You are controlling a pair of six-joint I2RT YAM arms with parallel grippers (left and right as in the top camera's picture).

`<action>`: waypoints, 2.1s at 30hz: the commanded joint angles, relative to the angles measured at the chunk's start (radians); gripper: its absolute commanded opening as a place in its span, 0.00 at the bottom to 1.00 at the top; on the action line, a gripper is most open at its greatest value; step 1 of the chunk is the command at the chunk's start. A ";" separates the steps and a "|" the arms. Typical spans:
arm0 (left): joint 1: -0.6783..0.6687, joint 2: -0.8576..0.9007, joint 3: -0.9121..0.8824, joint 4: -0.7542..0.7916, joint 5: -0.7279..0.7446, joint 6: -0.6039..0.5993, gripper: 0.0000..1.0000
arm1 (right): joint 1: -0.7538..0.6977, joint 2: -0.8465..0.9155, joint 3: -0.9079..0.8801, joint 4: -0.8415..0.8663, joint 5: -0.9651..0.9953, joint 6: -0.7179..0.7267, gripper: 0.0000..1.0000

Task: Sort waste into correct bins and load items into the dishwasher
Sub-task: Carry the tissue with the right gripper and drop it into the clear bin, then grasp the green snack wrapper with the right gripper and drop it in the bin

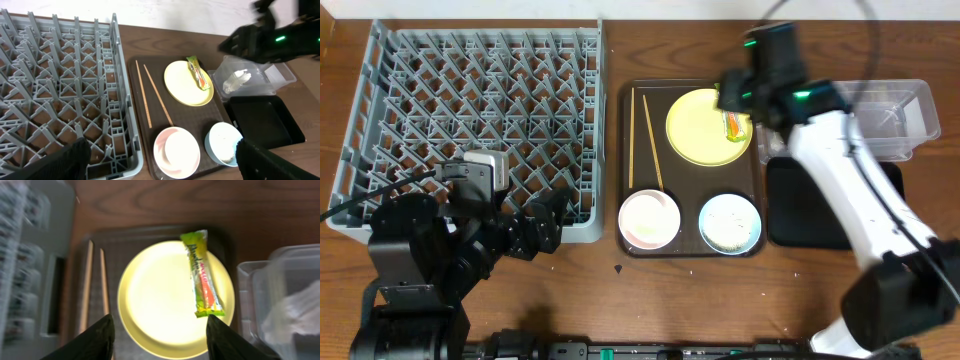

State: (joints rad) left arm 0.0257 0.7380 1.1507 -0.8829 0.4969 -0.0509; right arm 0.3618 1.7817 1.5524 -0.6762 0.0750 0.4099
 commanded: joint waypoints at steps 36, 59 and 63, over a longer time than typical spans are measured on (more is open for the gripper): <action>-0.001 0.000 0.014 0.002 -0.005 0.013 0.93 | -0.341 0.033 -0.003 -0.005 0.079 0.600 0.01; -0.001 0.000 0.014 0.002 -0.005 0.013 0.93 | -0.221 -0.233 -0.002 -0.148 -0.370 -0.056 0.54; -0.001 0.000 0.014 0.002 -0.005 0.013 0.93 | -0.049 -0.211 -0.004 -0.267 -0.393 -0.137 0.57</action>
State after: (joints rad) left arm 0.0257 0.7380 1.1507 -0.8837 0.4938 -0.0509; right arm 0.2092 1.5322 1.5558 -0.8906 -0.2577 0.4370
